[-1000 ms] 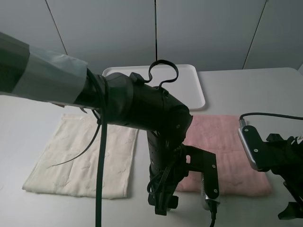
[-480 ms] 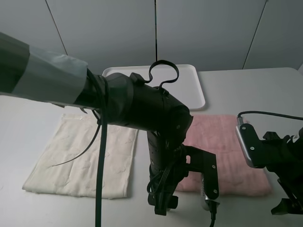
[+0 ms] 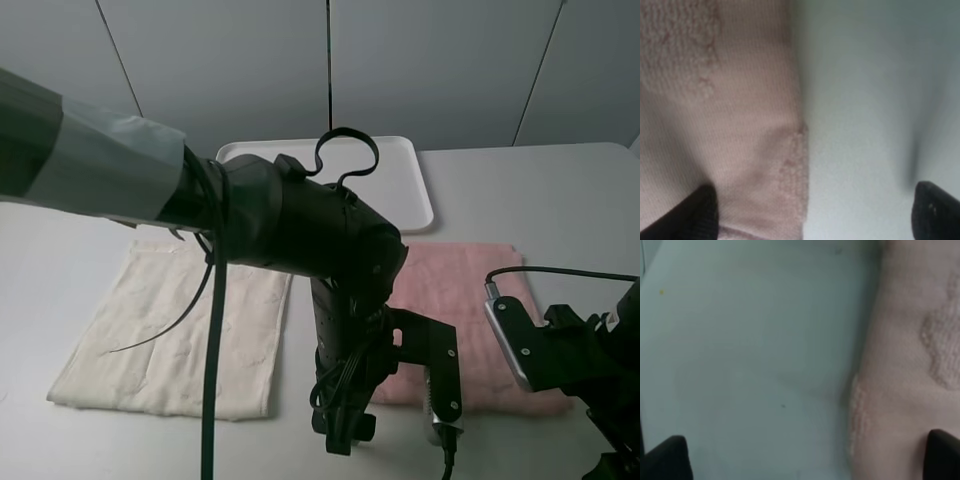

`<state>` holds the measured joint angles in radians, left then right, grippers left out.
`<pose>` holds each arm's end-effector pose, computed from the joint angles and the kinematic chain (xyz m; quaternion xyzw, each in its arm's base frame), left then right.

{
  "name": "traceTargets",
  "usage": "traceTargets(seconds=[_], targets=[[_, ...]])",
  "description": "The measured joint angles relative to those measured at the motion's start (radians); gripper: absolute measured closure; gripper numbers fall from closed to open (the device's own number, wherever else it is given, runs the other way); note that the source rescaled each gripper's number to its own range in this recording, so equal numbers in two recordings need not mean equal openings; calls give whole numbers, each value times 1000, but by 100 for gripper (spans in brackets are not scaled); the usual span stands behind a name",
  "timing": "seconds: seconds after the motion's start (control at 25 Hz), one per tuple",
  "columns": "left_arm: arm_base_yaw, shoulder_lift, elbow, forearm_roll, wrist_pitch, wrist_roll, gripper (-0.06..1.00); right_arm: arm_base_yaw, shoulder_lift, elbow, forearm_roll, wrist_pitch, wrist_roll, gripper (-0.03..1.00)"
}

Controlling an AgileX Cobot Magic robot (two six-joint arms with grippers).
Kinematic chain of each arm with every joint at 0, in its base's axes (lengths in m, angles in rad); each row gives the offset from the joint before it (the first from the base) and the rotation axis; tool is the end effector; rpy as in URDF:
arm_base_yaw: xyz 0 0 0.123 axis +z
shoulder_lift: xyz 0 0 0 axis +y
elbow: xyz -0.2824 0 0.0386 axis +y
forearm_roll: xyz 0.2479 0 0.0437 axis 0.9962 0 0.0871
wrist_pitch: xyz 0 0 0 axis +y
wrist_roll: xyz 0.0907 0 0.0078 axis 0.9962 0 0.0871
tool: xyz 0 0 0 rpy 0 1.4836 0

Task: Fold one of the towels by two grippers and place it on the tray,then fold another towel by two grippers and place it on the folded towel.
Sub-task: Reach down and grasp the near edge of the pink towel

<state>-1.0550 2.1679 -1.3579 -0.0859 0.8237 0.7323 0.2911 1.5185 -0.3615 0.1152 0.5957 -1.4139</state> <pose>0.1901 -0.3469 0.0946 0.7605 0.6484 -0.0334 0.0069 0.1468 0.0501 0.1072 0.7185 -0.6933 -0.0506 0.0240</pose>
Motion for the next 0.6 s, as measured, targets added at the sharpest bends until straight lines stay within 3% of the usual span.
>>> traceTargets(seconds=[0.4, 0.48, 0.6], targets=[[0, 0, 0, 2, -2, 0, -6, 8, 62, 2, -81, -49, 91, -3], [0, 0, 0, 2, -2, -2, -6, 8, 71, 1, -98, -57, 93, 5], [0, 0, 0, 4, -4, -15, -6, 8, 85, -3, -123, -97, 98, 28]])
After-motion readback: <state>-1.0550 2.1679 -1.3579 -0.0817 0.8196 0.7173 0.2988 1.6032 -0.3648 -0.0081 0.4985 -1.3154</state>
